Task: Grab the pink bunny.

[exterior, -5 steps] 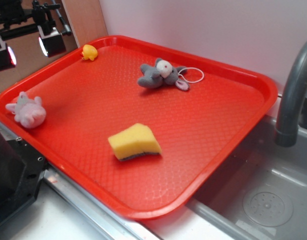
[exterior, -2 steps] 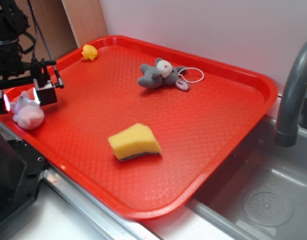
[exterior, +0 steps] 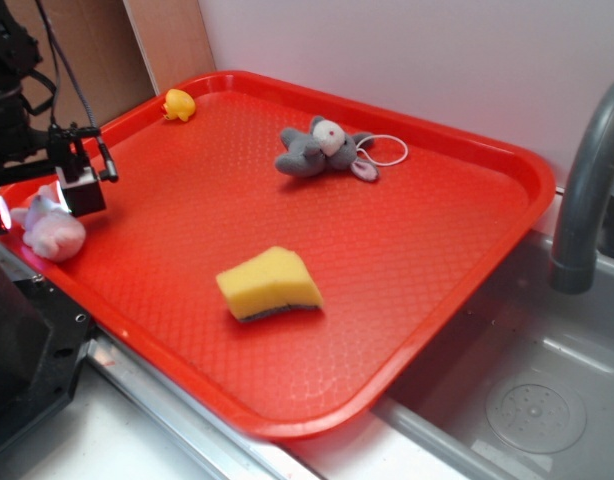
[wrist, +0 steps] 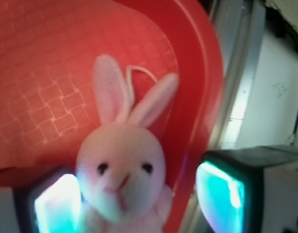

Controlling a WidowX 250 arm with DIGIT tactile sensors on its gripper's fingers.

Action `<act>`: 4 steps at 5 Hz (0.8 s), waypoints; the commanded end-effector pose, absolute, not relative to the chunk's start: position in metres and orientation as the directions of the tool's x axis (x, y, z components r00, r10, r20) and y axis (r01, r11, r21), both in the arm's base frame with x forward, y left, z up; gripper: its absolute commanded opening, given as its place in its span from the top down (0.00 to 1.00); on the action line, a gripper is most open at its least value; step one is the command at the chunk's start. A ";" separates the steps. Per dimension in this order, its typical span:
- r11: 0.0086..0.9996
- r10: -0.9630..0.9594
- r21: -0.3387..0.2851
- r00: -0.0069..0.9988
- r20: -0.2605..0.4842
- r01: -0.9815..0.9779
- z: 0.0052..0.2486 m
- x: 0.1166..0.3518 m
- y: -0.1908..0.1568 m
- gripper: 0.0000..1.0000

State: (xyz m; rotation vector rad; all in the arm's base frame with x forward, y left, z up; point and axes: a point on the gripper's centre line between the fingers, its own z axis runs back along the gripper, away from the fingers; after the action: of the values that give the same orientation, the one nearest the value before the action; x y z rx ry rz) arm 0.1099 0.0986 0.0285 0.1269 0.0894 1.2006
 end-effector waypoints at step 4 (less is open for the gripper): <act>0.735 0.677 0.037 0.736 -0.003 -0.677 -0.001 0.150 0.075 1.00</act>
State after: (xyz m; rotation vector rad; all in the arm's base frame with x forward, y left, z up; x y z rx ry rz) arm 0.1753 0.0756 0.0061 0.0333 -0.0431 0.7577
